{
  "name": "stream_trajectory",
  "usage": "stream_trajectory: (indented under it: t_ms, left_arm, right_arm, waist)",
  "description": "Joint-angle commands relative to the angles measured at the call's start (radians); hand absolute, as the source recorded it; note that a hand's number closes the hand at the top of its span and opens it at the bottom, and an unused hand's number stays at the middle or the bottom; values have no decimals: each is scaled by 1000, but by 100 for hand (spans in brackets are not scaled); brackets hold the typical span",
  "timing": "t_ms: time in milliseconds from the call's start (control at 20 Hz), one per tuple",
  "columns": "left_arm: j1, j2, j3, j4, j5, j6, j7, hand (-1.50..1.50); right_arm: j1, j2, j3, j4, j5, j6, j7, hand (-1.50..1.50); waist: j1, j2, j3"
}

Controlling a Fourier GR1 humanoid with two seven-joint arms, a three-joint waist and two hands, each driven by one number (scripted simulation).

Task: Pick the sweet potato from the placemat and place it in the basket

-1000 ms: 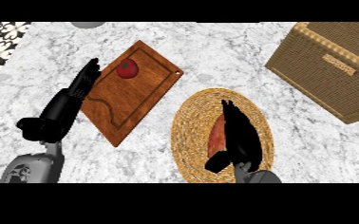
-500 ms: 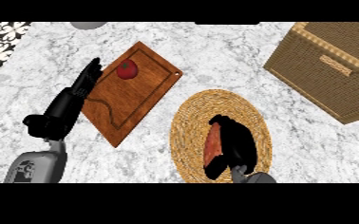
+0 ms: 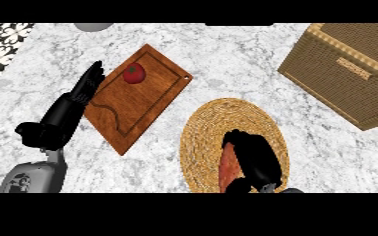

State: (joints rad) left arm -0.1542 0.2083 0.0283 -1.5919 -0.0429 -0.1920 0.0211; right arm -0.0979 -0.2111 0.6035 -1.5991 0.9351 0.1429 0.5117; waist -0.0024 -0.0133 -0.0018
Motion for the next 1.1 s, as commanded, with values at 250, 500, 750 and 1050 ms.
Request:
stream_trajectory:
  t_ms: [250, 500, 750, 1050]
  left_arm:
    - [0, -2, 5, 2, 4, 2, -3, 0]
    - [15, -6, 22, -3, 5, 20, -5, 0]
    - [20, 11, 42, -18, 5, 26, 3, 0]
    - [52, 7, 53, -12, 6, 33, -9, 0]
  right_arm:
    - [47, -399, 168, -180, -55, 33, -599, 150]
    - [136, -572, 75, -242, -253, 12, -877, 150]
    - [223, -630, -40, -314, -512, 6, -1102, 150]
    - [276, -762, -259, -300, -803, 90, -1323, 150]
  waist:
    - [-16, -4, 10]
    - [-49, 11, 11]
    - [-84, 8, 14]
    - [-103, 9, 9]
